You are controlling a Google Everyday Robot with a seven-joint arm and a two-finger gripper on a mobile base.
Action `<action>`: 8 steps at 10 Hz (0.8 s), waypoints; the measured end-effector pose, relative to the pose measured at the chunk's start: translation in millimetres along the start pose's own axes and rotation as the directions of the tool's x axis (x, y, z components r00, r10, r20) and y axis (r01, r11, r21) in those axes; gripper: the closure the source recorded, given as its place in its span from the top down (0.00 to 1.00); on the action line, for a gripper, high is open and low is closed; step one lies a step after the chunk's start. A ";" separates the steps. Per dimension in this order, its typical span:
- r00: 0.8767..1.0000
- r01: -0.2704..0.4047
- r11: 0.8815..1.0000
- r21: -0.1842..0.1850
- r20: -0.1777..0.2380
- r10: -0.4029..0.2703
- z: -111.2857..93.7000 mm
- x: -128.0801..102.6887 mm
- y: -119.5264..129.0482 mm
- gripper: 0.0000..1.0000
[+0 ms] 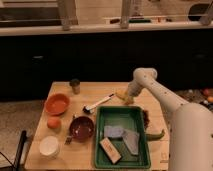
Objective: Place banana in purple bowl
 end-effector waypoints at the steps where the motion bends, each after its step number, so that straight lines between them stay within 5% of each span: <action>1: 1.000 -0.003 1.000 -0.001 0.005 0.003 1.5 0.3 -0.8 0.28; 4: 1.000 -0.015 1.000 0.001 0.018 0.015 -1.1 6.0 -1.6 0.02; 8: 0.997 -0.038 0.997 0.065 0.065 0.033 -40.2 13.7 -10.6 0.00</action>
